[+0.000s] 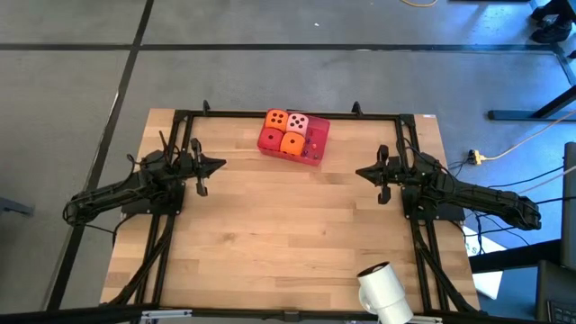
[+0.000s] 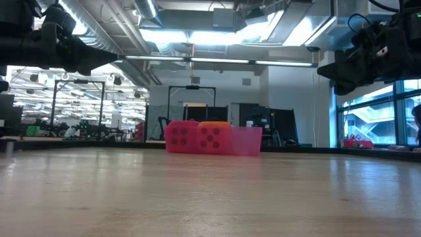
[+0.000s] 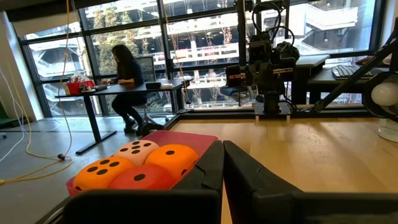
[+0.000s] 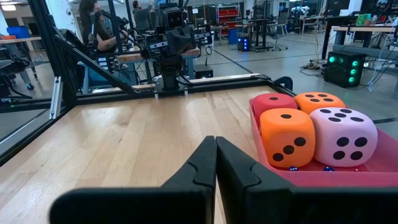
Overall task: Pick & Place Dice
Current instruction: Return to Home Position
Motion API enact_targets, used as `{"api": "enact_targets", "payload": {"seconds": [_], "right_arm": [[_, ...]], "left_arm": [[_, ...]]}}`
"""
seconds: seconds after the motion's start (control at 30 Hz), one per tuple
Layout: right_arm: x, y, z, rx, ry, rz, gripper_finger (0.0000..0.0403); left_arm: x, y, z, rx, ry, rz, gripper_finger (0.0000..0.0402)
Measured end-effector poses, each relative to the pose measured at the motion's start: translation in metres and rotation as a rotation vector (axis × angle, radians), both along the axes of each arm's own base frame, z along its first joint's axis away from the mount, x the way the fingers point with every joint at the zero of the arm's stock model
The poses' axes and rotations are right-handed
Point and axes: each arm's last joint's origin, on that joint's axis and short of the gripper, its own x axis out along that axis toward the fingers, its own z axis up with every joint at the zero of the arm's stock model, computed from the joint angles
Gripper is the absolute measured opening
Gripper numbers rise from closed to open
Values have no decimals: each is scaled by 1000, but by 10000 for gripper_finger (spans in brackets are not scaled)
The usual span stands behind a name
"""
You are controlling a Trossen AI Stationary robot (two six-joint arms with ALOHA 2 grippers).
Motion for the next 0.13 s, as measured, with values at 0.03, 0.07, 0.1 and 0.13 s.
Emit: {"api": "enact_targets", "payload": {"seconds": [0.03, 0.07, 0.1, 0.13], "right_arm": [[0, 0, 0, 0, 0, 0, 9], [0, 0, 0, 0, 0, 0, 9], [0, 0, 0, 0, 0, 0, 9], [0, 0, 0, 0, 0, 0, 9]], "left_arm": [[0, 0, 0, 0, 0, -1, 6], [0, 0, 0, 0, 0, 0, 5], [0, 0, 0, 0, 0, 0, 5], [0, 0, 0, 0, 0, 0, 4]]}}
